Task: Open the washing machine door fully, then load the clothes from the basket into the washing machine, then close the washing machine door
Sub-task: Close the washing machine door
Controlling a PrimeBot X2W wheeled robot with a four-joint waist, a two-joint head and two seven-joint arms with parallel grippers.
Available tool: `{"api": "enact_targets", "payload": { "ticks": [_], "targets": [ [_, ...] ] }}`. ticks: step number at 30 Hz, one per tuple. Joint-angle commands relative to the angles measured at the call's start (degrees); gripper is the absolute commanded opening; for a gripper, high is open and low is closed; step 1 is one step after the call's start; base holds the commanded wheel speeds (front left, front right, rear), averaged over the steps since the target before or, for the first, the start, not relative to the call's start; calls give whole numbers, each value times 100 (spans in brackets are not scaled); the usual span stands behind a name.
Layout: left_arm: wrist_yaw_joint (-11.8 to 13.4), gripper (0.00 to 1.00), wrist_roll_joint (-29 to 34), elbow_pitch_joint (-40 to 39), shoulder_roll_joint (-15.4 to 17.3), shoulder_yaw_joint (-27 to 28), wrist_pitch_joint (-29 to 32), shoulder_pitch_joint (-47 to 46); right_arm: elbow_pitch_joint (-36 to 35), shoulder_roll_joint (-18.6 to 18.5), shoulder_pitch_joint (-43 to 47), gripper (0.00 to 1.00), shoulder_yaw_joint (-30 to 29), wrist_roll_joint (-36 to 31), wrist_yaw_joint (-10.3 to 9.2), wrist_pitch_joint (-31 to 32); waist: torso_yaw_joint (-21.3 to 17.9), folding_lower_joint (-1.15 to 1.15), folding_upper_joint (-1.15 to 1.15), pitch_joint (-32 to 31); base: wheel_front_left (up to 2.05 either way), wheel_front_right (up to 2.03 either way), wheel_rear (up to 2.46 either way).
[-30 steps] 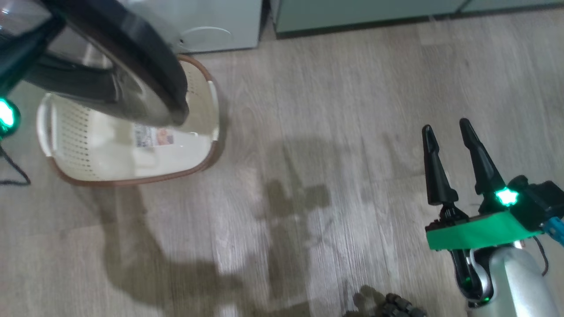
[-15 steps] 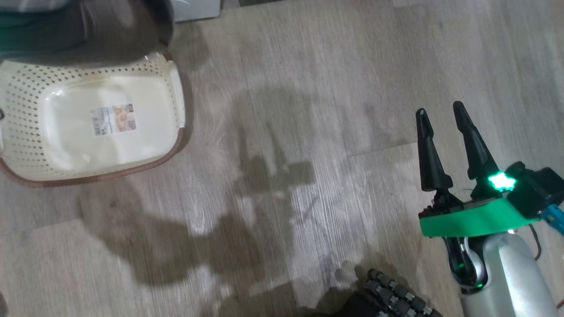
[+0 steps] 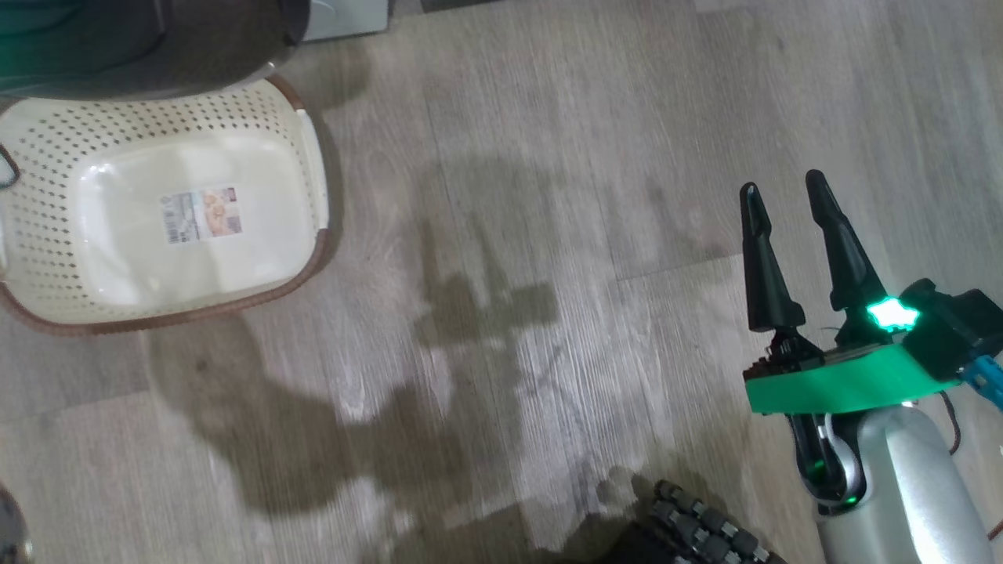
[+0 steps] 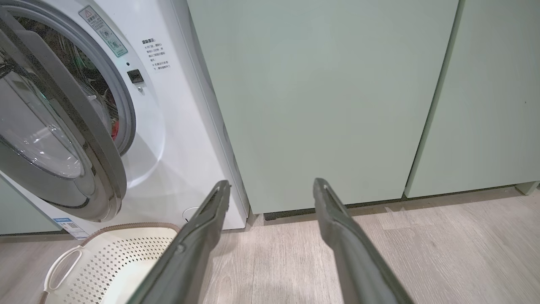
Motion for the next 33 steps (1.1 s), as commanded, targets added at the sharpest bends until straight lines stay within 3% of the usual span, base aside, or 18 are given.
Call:
{"api": "enact_targets", "payload": {
  "ticks": [1,7,8,11,12,25,30,33],
  "targets": [
    [-122,0,45,-206,288,129,125,169,-125,-52,-10,100,81,5,0,-52,87,0,0,-93,0,0,0],
    [-387,0,-140,-564,83,398,108,1003,-2,-52,-21,100,104,-71,0,-53,387,0,0,-369,0,0,0],
    [-420,19,-168,-661,21,447,94,1181,19,-52,-28,100,108,-86,0,-53,445,0,0,-409,0,0,0],
    [-490,91,-213,-966,-245,597,-35,1749,76,-52,-56,100,97,-147,0,-53,627,0,0,-532,0,0,0],
    [-505,100,-233,-1073,-354,659,-95,1942,95,-52,-63,100,84,-169,0,-53,693,0,0,-575,0,0,0],
    [-539,100,-95,-2158,-1768,1223,-904,4077,342,-52,120,100,-161,-403,0,6,1362,0,0,-1227,0,0,0],
    [-540,100,-123,-2229,-1862,1171,-1330,4497,340,-52,273,100,-270,-438,0,90,1505,0,0,-1449,0,0,0],
    [-540,100,-150,-2275,-1872,1071,-1936,4663,315,-52,354,100,-328,-455,0,161,1575,0,0,-1570,0,0,0]
  ]
}}
